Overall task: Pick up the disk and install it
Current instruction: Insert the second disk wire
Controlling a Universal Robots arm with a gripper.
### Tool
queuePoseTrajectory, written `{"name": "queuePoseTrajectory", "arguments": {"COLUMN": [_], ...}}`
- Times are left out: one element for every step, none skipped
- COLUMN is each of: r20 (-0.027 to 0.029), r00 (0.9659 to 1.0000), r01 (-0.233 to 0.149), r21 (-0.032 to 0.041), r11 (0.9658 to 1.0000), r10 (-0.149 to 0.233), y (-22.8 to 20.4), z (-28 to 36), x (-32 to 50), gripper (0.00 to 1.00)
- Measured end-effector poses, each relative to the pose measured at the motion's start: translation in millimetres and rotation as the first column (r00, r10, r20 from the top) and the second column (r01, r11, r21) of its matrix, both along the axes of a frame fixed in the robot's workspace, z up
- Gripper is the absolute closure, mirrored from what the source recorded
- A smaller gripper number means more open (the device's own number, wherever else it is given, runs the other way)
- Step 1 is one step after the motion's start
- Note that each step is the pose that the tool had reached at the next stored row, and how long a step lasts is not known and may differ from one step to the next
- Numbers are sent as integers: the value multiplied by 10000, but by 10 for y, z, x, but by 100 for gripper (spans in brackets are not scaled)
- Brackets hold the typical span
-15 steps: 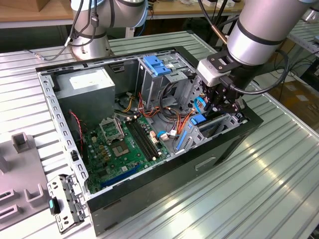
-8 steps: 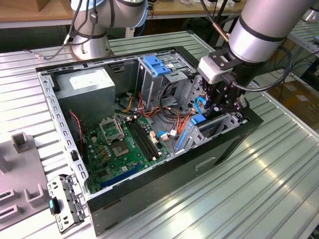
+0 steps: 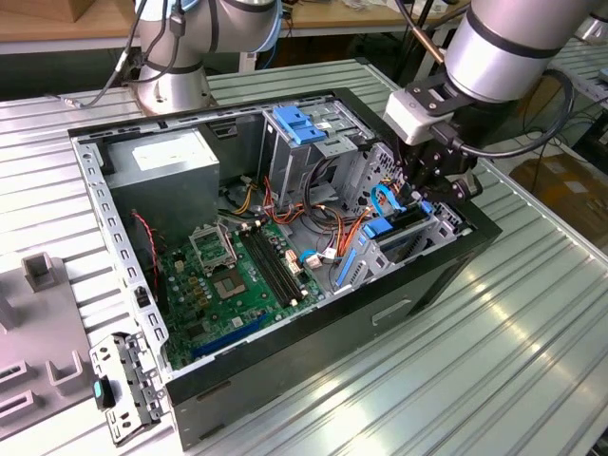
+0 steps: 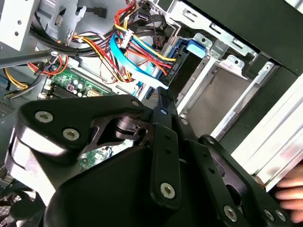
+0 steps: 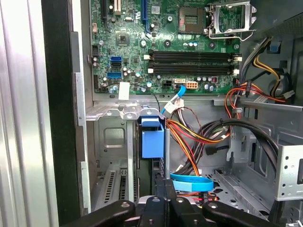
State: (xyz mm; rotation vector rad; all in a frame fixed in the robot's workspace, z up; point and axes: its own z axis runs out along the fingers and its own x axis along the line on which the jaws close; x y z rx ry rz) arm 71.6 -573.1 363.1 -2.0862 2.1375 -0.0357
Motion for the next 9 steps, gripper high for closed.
{"name": "queuePoseTrajectory", "arguments": {"r20": [0, 1, 1, 1, 1, 3, 5, 5, 6], "r00": [10000, 10000, 10000, 10000, 10000, 10000, 10000, 10000, 10000], "r01": [0, -1, 0, 0, 1, 0, 0, 0, 0], "r21": [0, 0, 0, 0, -1, 0, 0, 0, -1], "r11": [10000, 10000, 10000, 10000, 10000, 10000, 10000, 10000, 10000], "r10": [0, 1, 0, 0, -1, 0, 0, 0, 0], "y": [0, 0, 0, 0, 0, 0, 0, 0, 0], "z": [0, 0, 0, 0, 0, 0, 0, 0, 0], "x": [0, 0, 0, 0, -1, -1, -1, -1, -1], "gripper": [89, 89, 89, 89, 89, 89, 89, 89, 89]}}
